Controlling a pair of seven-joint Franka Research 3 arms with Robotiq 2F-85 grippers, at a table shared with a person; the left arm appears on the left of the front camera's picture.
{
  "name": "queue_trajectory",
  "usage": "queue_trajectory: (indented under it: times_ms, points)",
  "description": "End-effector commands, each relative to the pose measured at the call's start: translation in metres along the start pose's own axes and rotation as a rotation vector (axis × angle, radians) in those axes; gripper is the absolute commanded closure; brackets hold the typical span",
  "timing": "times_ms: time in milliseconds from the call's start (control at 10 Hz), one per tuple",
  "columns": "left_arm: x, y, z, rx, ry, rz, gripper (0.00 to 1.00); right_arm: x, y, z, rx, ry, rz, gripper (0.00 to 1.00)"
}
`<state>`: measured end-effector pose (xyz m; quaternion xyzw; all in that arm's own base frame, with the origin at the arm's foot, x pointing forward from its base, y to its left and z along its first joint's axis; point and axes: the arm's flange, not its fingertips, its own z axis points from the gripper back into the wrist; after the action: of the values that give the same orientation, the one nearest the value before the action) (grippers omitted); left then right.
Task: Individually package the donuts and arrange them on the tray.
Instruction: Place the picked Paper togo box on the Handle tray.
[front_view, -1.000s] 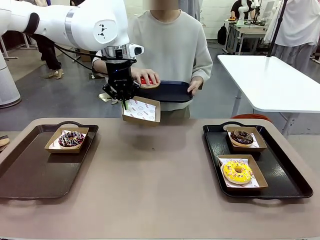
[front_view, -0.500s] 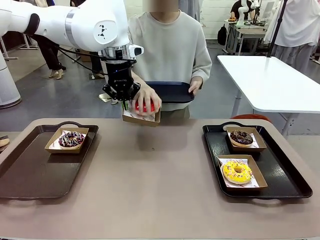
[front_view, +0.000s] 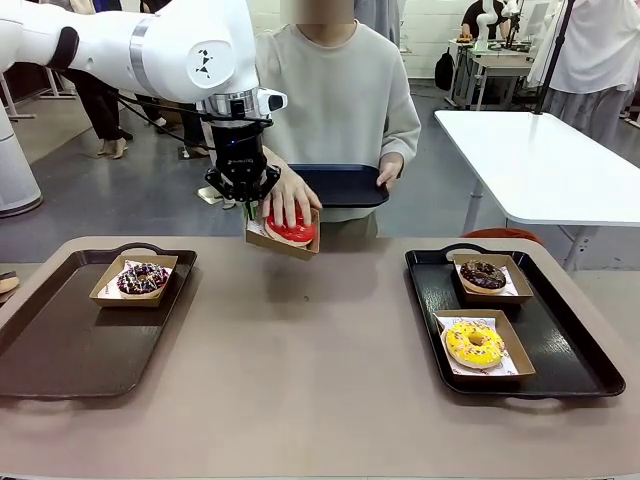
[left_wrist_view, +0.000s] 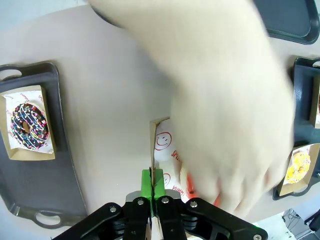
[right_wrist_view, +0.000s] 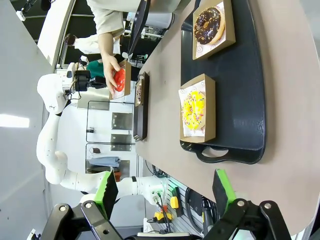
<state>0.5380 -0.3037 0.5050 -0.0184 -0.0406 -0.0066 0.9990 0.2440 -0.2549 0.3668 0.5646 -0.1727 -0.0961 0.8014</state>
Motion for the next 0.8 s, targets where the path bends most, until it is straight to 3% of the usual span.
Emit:
queue_trajectory:
  times_ms: [0, 700]
  points:
    - [-0.0032, 0.0018, 0.0027, -0.002, -0.002, 0.0, 1.0, -0.0011, -0.0001, -0.0008, 0.019, -0.006, 0.007, 0.0]
    - [-0.0032, 0.0018, 0.0027, -0.002, -0.002, 0.0, 1.0, -0.0011, -0.0001, -0.0008, 0.019, -0.006, 0.007, 0.0]
